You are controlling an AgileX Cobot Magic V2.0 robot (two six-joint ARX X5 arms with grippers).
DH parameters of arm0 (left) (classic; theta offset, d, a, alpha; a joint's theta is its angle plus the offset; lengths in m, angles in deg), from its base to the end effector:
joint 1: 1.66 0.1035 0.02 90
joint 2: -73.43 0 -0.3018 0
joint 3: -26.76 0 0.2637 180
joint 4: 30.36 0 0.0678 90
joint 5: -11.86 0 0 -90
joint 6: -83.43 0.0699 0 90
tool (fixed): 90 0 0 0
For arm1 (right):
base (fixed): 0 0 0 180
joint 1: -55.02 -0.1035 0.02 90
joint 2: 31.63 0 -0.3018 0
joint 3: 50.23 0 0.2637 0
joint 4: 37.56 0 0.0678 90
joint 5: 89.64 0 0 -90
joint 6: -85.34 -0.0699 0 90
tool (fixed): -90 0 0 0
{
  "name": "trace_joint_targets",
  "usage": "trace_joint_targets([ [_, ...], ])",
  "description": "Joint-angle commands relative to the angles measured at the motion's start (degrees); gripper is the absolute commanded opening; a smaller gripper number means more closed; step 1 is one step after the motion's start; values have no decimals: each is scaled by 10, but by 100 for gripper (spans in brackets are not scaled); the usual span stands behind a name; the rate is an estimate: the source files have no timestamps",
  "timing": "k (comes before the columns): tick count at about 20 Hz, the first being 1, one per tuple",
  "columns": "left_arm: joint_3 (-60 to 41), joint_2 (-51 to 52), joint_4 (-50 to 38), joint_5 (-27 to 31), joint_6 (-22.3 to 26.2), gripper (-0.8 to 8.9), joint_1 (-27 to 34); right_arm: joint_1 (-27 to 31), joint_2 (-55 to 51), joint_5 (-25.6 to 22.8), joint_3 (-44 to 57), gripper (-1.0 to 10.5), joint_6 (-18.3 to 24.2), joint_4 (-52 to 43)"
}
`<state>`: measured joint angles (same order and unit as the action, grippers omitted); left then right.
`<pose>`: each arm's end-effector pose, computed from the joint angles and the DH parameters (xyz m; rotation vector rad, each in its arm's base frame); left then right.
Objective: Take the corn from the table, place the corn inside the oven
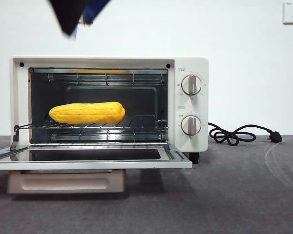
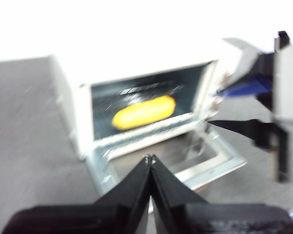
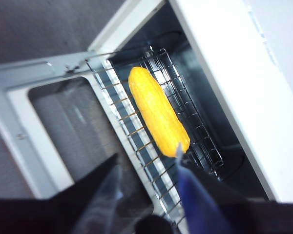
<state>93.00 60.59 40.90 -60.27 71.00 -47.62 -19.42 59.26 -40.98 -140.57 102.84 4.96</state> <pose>0.0229 0.0071 0.3411 -0.0449 0.3180 -0.4540 0.1454 0.3501 0.3206 -0.9384 0.3232 0.6177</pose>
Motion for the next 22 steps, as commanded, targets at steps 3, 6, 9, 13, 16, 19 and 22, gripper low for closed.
trace_joint_targets([
  [3, -3, -51, -33, -5, 40, -8, -49, -17, -66, 51, 2, -15, -70, 70],
  [6, -3, -88, -43, -35, 63, -8, -75, -16, -95, 94, 2, -12, -101, 107],
  [9, -3, -128, -56, -64, 85, -8, -94, -9, -119, 137, 2, -12, -111, 139],
  [13, -3, -181, -85, -125, 117, -8, -99, 12, -139, 211, 2, -12, -127, 177],
  [16, -3, -223, -98, -179, 144, -9, -95, 42, -147, 280, 2, -12, -136, 210],
  [19, -3, -265, -95, -199, 158, -9, -83, 76, -147, 322, 2, -12, -148, 243],
  [22, -3, -298, -88, -199, 158, -9, -53, 114, -147, 343, 2, -12, -149, 267],
])
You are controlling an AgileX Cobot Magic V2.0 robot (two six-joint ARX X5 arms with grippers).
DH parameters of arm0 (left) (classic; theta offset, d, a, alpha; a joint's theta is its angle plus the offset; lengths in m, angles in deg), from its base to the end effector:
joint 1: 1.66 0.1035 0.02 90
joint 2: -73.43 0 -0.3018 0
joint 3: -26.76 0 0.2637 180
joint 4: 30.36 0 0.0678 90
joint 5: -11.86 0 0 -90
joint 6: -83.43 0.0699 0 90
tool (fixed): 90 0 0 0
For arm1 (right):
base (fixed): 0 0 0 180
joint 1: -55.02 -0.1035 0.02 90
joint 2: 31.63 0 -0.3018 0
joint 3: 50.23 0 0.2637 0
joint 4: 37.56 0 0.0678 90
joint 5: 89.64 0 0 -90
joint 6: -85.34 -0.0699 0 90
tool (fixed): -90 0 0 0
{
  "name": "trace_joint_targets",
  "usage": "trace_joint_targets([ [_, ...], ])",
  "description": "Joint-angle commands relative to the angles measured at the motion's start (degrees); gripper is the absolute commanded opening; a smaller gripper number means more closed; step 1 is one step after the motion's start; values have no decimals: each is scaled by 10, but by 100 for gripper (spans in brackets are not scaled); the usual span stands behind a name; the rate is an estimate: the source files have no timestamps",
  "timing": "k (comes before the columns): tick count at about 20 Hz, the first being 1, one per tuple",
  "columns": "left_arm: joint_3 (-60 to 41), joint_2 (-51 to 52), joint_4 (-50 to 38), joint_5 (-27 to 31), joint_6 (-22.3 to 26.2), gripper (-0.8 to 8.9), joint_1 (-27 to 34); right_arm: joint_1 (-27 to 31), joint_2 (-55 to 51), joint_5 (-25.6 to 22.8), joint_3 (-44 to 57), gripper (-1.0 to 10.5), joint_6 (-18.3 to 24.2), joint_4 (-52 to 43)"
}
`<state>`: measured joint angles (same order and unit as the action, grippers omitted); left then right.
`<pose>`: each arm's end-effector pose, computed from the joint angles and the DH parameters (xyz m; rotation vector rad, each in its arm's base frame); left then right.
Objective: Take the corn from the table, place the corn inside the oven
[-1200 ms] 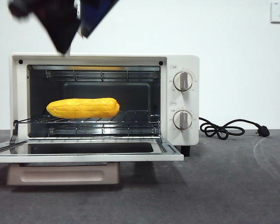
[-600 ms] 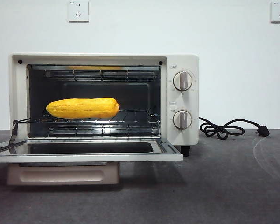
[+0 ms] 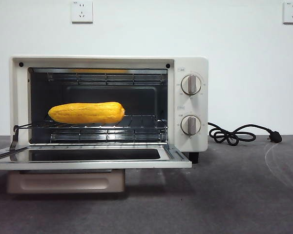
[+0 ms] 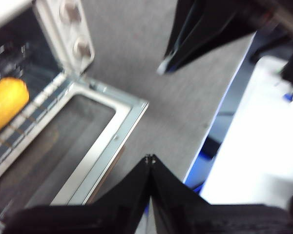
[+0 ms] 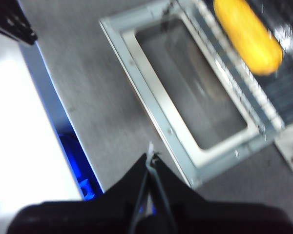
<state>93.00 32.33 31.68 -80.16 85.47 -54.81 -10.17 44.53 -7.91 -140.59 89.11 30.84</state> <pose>0.0828 -0.1146 0.3313 0.3205 0.5873 -0.9398 0.1281 0.2532 0.3501 -0.6456 0.7603 0.9445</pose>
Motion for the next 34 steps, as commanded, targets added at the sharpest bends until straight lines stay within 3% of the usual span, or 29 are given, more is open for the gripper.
trace_joint_targets([
  [1, -3, -25, 5, -2, 14, -9, 35, 36, 1, 23, 2, -12, -12, 13],
  [6, -3, -42, 8, -80, 22, -9, 143, 115, 0, 120, 2, -12, 0, 17],
  [11, -11, -41, 11, -174, 34, -9, 292, 209, 1, 230, 2, -12, 28, 17],
  [18, -60, -42, 10, -311, 49, -9, 496, 304, 1, 289, 2, -12, 51, 22],
  [21, -98, -46, 6, -363, 51, -9, 593, 339, 1, 335, 2, -12, 72, 33],
  [24, -138, -73, -32, -434, 23, -9, 692, 372, 1, 378, 2, -12, 96, 42],
  [27, -142, -138, -56, -456, 15, -9, 721, 389, 1, 410, 2, -12, 117, 51],
  [34, -142, -349, -96, -463, 15, -8, 722, 395, 1, 415, 2, -12, 128, 52],
])
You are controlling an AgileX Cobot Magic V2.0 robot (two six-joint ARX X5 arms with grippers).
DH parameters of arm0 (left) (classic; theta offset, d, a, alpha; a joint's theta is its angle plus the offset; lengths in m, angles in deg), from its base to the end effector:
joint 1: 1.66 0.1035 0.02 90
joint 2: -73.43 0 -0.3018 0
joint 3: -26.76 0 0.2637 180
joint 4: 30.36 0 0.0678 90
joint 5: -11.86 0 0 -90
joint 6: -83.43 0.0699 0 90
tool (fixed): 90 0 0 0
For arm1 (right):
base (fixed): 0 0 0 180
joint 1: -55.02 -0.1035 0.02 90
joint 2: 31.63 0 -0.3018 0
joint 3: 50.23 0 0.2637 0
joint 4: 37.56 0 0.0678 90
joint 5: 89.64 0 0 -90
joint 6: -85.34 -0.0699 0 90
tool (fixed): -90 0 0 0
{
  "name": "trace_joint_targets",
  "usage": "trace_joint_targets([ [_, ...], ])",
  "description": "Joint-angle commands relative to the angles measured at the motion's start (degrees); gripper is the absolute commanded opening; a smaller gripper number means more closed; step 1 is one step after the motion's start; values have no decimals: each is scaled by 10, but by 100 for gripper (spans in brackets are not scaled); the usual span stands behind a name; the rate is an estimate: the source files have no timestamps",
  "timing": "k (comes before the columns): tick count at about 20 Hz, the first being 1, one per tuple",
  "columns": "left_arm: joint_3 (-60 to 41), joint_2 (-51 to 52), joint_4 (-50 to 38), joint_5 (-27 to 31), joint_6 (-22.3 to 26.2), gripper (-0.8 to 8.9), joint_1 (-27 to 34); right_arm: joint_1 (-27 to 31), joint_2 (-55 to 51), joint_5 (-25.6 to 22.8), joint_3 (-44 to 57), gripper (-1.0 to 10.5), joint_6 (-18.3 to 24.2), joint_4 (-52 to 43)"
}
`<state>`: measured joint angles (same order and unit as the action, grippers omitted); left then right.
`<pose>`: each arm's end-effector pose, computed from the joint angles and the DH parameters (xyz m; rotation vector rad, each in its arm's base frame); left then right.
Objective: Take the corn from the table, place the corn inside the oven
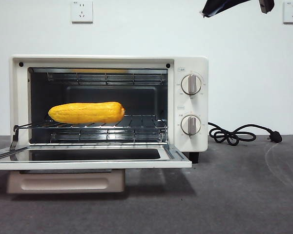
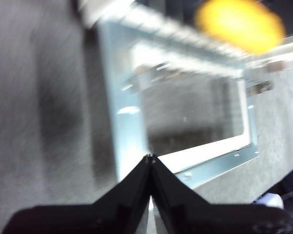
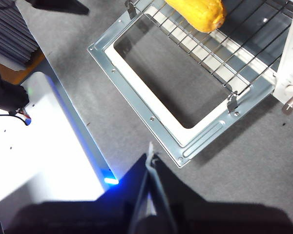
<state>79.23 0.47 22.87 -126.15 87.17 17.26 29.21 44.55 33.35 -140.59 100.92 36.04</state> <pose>0.2162 0.0192 0.1898 -0.6586 1.0647 -0.4684 0.2246 0.1509 0.3523 -0.1567 0.9433 1.0681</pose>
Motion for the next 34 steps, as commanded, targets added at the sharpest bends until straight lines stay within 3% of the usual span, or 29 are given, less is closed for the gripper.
trace_joint_targets([
  [1, -4, -57, -12, 1, -3, -8, 2, 1, 0, 3, 2, -12, 10, 0],
  [7, -4, -131, -24, 61, -6, -8, 1, 1, 0, 3, 2, -12, 12, -4],
  [16, -4, -189, -20, 51, 0, -9, -45, 1, 0, 3, 2, -12, 13, -7],
  [28, 10, -200, -5, -122, 19, -8, -26, 1, 0, 2, 2, -12, 12, -4],
  [34, 96, -197, 96, -140, 55, -8, -22, 1, 0, 2, 2, -12, 12, -4],
])
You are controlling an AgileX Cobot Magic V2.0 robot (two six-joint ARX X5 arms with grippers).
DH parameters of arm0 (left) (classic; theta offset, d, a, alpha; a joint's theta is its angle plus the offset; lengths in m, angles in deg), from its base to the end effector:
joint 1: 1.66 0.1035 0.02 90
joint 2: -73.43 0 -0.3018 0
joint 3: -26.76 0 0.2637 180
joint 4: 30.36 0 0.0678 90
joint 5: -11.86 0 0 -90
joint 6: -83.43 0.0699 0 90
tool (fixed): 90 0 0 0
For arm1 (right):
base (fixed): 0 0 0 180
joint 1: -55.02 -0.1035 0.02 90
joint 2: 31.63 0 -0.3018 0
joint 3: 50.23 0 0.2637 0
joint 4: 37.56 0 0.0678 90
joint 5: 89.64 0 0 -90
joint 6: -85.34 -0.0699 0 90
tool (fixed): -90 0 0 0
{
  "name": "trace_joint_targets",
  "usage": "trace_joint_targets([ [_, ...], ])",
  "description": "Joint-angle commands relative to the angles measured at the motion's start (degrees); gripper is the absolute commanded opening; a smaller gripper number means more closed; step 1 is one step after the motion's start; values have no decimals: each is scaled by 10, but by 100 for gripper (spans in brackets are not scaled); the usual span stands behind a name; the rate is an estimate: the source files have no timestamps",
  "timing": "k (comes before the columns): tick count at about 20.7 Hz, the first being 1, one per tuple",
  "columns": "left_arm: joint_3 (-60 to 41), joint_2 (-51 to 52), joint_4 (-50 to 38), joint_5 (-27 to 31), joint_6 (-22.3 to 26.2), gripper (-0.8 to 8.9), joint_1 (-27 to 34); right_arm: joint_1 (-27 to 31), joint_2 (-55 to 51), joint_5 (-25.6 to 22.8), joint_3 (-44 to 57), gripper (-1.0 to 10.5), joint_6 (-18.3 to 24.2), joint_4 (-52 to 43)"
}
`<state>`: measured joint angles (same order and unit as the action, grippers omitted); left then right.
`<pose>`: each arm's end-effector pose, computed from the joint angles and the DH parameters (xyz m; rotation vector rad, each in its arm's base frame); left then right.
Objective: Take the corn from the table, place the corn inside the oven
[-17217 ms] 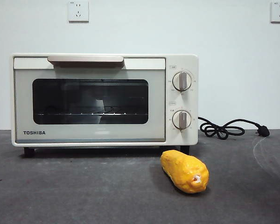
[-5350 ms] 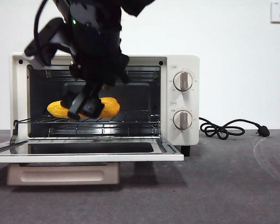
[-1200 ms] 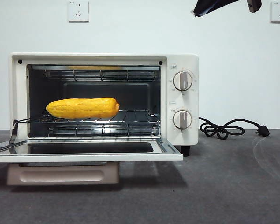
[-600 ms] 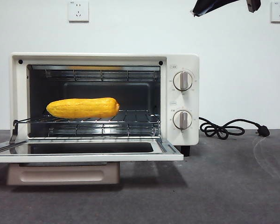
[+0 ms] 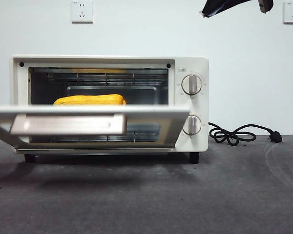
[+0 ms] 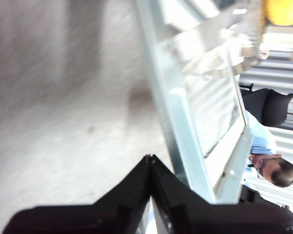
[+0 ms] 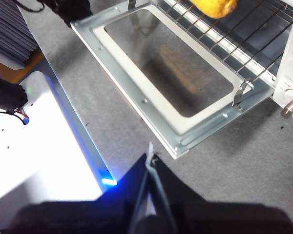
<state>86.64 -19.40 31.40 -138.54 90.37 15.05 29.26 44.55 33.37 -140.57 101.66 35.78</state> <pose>0.2548 0.0130 0.1595 -0.9511 1.2670 -0.6493 0.2251 0.1509 0.3525 -0.1672 0.9321 1.0741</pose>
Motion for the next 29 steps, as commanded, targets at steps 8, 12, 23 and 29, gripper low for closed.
trace_joint_targets([
  [8, 175, 7, 50, -17, 9, -8, 0, 0, 0, 2, 2, -12, 3, -2],
  [12, 250, 7, 43, -17, -10, -8, 0, 0, 0, 2, 2, -12, 3, -4],
  [23, 308, 7, 24, -16, -56, -8, -2, 0, 0, 2, 2, -12, 4, -6],
  [29, 308, 14, 103, -15, 4, -8, -2, 0, 0, 2, 2, -12, 4, -6],
])
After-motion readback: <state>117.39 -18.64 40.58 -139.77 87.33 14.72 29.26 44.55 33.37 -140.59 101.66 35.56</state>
